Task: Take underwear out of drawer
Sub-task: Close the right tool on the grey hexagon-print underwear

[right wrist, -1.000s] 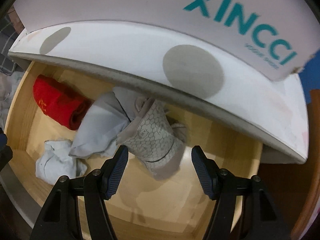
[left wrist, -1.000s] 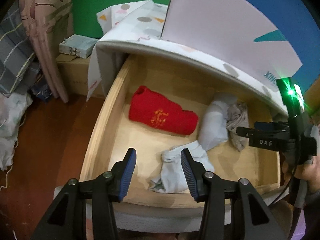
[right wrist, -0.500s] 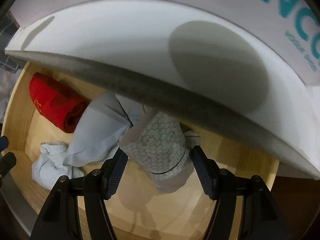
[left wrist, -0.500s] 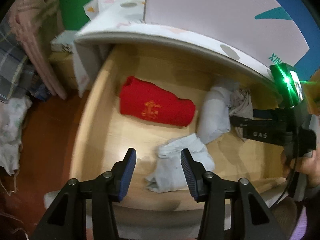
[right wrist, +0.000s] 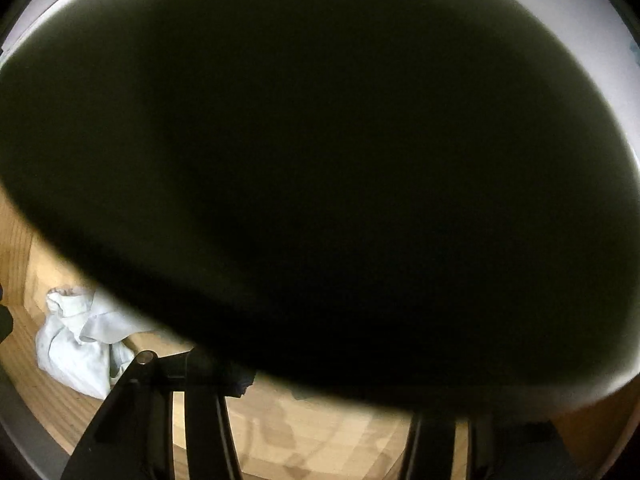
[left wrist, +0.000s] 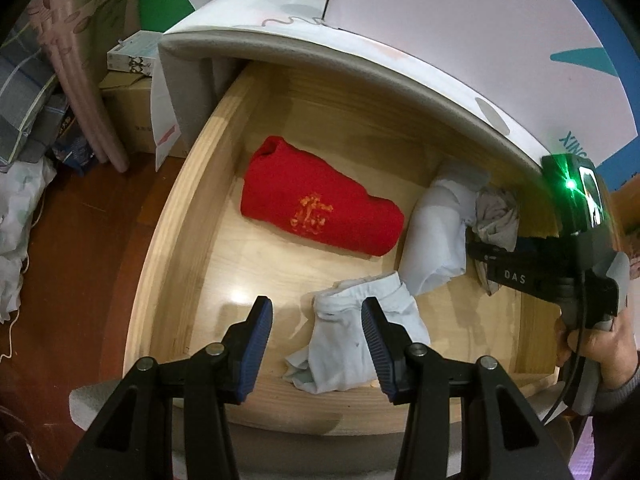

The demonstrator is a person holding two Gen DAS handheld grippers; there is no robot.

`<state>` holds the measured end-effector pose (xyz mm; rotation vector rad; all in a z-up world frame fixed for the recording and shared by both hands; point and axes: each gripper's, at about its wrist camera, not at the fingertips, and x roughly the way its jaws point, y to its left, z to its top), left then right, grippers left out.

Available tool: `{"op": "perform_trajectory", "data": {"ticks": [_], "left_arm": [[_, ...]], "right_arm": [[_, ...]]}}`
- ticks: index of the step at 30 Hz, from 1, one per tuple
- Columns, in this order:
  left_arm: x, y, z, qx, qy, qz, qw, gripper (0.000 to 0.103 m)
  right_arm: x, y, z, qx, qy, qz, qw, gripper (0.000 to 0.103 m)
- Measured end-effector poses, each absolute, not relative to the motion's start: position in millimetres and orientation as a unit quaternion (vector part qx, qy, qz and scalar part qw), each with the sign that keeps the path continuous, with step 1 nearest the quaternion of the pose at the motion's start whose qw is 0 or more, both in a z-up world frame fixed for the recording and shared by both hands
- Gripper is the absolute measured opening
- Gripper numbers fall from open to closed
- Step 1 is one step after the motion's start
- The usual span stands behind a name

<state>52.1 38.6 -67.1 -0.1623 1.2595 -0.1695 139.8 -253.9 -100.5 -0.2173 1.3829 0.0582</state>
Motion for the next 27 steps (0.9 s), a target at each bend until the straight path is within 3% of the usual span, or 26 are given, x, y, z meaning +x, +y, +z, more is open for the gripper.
{"op": "perform_trajectory", "data": {"ticks": [8,27], "left_arm": [[51.0,29.7,-68.7,-0.059,0.593,-0.087,0.799,0.047],[64.0,-2.9,-86.8,-0.034,0.643,-0.145,0.751,0.047]], "right_arm": [[151.2,-259.5,-102.7,-0.106,0.628,0.033,0.770,0.048],[135.9,-307.8,-107.9,-0.067,0.706,-0.010,0.705,0.044]]}}
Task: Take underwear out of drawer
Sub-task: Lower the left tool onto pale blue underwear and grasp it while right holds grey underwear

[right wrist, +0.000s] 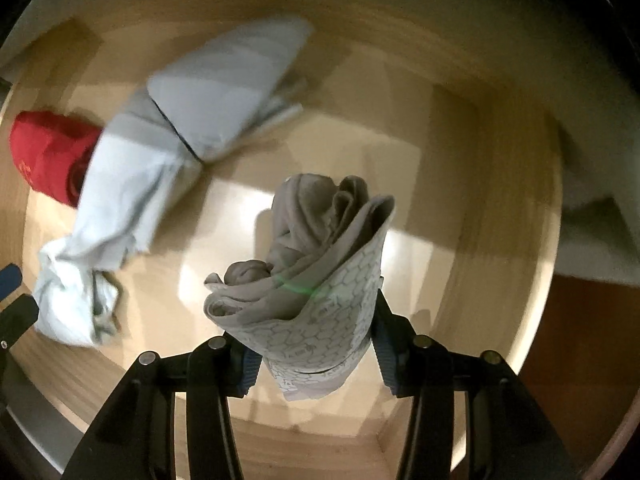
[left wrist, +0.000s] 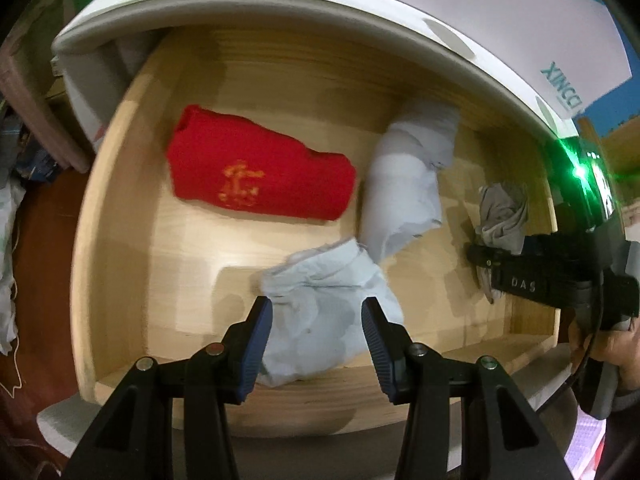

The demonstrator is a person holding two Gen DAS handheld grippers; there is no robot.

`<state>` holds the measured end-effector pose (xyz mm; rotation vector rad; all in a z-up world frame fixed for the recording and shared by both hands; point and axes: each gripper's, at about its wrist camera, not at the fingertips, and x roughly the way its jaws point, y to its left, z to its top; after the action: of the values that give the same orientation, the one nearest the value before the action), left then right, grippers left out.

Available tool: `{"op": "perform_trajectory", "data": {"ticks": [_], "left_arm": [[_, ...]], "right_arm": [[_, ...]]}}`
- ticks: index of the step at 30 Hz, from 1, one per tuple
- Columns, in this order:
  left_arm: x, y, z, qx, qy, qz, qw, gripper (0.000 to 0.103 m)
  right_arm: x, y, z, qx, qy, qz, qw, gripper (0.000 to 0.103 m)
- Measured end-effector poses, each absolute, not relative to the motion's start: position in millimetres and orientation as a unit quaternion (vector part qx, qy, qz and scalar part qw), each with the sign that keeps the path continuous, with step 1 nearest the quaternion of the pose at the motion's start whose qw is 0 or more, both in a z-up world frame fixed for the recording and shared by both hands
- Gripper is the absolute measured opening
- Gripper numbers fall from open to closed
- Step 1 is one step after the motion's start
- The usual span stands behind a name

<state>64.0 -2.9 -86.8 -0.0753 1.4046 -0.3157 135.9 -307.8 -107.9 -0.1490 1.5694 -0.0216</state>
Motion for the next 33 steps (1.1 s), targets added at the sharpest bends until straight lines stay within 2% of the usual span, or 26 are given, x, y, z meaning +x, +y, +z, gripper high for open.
{"op": "perform_trajectory", "data": {"ticks": [17,26,33], "left_arm": [[78.8,-37.1,-100.7,0.014,0.668,-0.145,0.730,0.048],[78.1,-53.5,-113.1,0.052,0.677,-0.140,0.721,0.057],[80.7,-69.3,-124.3,0.098,0.698,-0.129,0.698,0.059]], "right_arm": [[127.0,-347.1,-119.7,-0.058,0.742,-0.041,0.667,0.044],[124.5,-324.5,-126.9,-0.070,0.724,-0.046,0.684,0.043],[106.8,-299.4,-114.3,-0.065,0.721,-0.047,0.688,0.044]]}}
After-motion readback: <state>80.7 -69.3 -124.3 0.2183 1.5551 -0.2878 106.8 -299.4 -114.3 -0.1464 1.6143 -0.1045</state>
